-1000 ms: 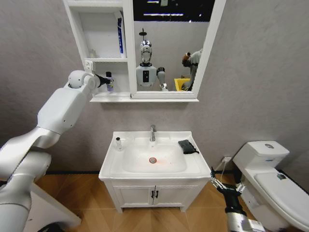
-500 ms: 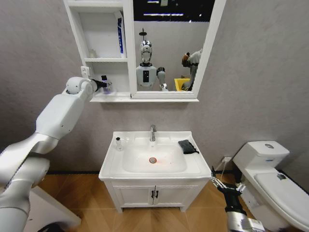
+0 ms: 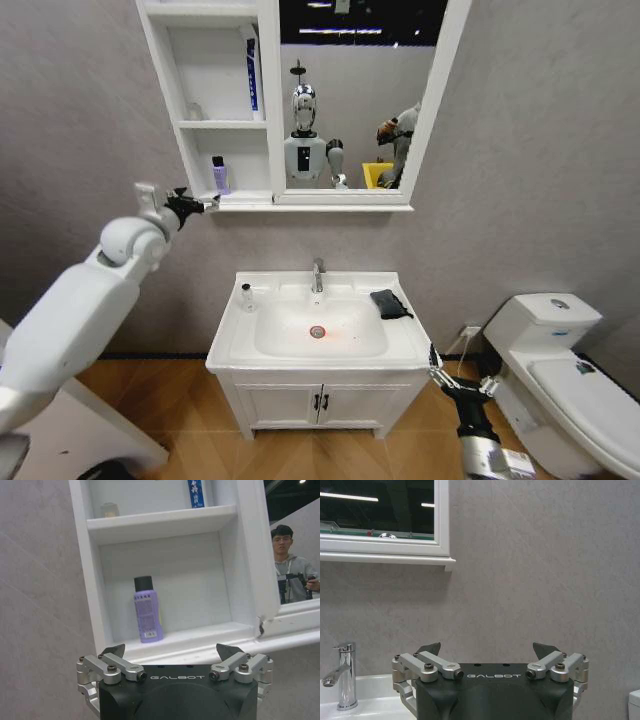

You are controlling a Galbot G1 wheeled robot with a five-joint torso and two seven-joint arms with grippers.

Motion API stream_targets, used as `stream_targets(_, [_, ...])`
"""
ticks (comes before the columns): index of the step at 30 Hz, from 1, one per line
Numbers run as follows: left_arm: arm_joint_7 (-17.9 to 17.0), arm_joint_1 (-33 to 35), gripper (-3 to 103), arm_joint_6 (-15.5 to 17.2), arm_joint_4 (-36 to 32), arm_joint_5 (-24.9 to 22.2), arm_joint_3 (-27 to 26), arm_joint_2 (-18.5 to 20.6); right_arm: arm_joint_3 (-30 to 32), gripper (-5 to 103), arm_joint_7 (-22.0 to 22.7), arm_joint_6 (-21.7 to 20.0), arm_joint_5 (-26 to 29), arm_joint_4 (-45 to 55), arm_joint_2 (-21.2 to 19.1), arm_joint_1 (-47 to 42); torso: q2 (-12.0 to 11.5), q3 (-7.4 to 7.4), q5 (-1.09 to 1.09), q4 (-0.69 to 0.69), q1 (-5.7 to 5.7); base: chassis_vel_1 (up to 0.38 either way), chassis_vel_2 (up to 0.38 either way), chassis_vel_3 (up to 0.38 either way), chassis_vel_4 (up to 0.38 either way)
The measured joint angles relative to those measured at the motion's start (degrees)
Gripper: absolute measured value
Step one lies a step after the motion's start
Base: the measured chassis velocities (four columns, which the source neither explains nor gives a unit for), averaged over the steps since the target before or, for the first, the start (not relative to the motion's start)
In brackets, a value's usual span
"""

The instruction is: Move facial cleanser and shampoo from washbasin to cabinet, then wipe washbasin with towel.

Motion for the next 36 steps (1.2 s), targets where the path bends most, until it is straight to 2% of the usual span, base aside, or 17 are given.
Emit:
stream_targets(2, [-0.5,2.3,100,-0.8,-1.0,0.4,-0.5,-0.3,0.0,100,0.0,0.0,-0.2,0.0,0.1,-0.1,0.0,0.00,-0.01,-0.01,0.01,0.000,0.000,0.000,0.000])
stream_targets(5, [-0.9,11.7,100,-2.1,-2.3,2.1,-1.6,-2.3,0.1,100,0.0,0.0,-0.4,0.4,0.6,-0.4,0.0,0.00,-0.03,-0.01,0.02,0.000,0.000,0.000,0.000])
stream_targets(6, [-0.9,11.7,100,-2.1,-2.3,2.1,-1.6,-2.3,0.1,100,0.0,0.0,-0.4,0.4,0.6,-0.4,0.0,0.00,-0.03,-0.01,0.02,0.000,0.000,0.000,0.000])
stream_targets(8, [1.2,19.0,100,-2.9,-1.3,6.9,-2.6,-4.9,0.6,100,0.0,0.3,-0.3,0.5,0.7,-0.8,0.0,0.01,-0.02,0.03,0.02,0.000,0.000,0.000,0.000])
stream_targets(9, [1.2,19.0,100,-2.9,-1.3,6.9,-2.6,-4.9,0.6,100,0.0,0.3,-0.3,0.5,0.7,-0.8,0.0,0.01,-0.02,0.03,0.02,0.000,0.000,0.000,0.000])
stream_targets(10, [2.4,21.7,103,-3.8,0.0,10.4,-3.3,-6.7,0.8,100,0.0,0.6,-0.1,0.5,0.7,-1.1,0.0,0.01,-0.02,0.03,0.02,0.000,0.000,0.000,0.000])
stream_targets(11, [2.4,21.7,103,-3.8,0.0,10.4,-3.3,-6.7,0.8,100,0.0,0.6,-0.1,0.5,0.7,-1.1,0.0,0.01,-0.02,0.03,0.02,0.000,0.000,0.000,0.000])
stream_targets(13, [4.4,26.1,99,-4.9,2.7,14.6,-3.7,-10.9,1.2,100,0.0,1.0,0.2,0.3,0.7,-1.5,0.0,0.01,-0.04,0.02,0.02,0.000,0.000,0.000,0.000])
stream_targets(14, [4.4,26.1,99,-4.9,2.7,14.6,-3.7,-10.9,1.2,100,0.0,1.0,0.2,0.3,0.7,-1.5,0.0,0.01,-0.04,0.02,0.02,0.000,0.000,0.000,0.000])
stream_targets(15, [5.6,26.8,96,-5.5,4.1,16.2,-3.7,-12.6,1.3,100,0.0,1.1,0.3,0.2,0.6,-1.7,0.0,0.01,-0.02,0.02,0.02,0.000,0.000,0.000,0.000])
stream_targets(19, [7.4,27.2,102,-7.0,8.7,19.9,-3.4,-16.6,1.2,100,0.0,1.4,0.4,0.2,1.0,-2.0,0.0,0.01,-0.01,-0.01,0.02,0.000,0.000,0.000,0.000])
stream_targets(22, [8.5,27.0,99,-7.9,11.8,21.7,-3.1,-18.6,1.2,100,0.0,1.8,0.4,0.1,1.1,-2.4,0.0,0.01,-0.01,0.00,0.03,0.000,0.000,0.000,0.000])
stream_targets(28, [9.1,25.5,99,-9.2,16.0,24.8,-2.8,-20.8,1.2,100,0.0,2.5,0.5,-0.6,1.0,-2.8,0.0,0.01,-0.01,0.02,0.02,0.000,0.000,0.000,0.000])
stream_targets(30, [9.5,22.8,99,-10.8,21.1,26.9,-2.5,-23.0,1.2,100,0.0,3.1,0.7,-1.2,1.1,-3.0,0.0,0.01,-0.01,0.00,0.03,0.000,0.000,0.000,0.000])
stream_targets(31, [9.5,22.8,99,-10.8,21.1,26.9,-2.5,-23.0,1.2,100,0.0,3.1,0.7,-1.2,1.1,-3.0,0.0,0.01,-0.01,0.00,0.03,0.000,0.000,0.000,0.000])
stream_targets(35, [10.2,19.3,99,-12.7,29.5,30.1,-2.7,-25.1,2.0,100,-0.1,4.0,2.2,-2.5,0.7,-3.1,0.0,0.01,-0.02,0.02,0.03,0.000,0.000,0.000,0.000])
stream_targets(36, [10.2,19.3,99,-12.7,29.5,30.1,-2.7,-25.1,2.0,100,-0.1,4.0,2.2,-2.5,0.7,-3.1,0.0,0.01,-0.02,0.02,0.03,0.000,0.000,0.000,0.000])
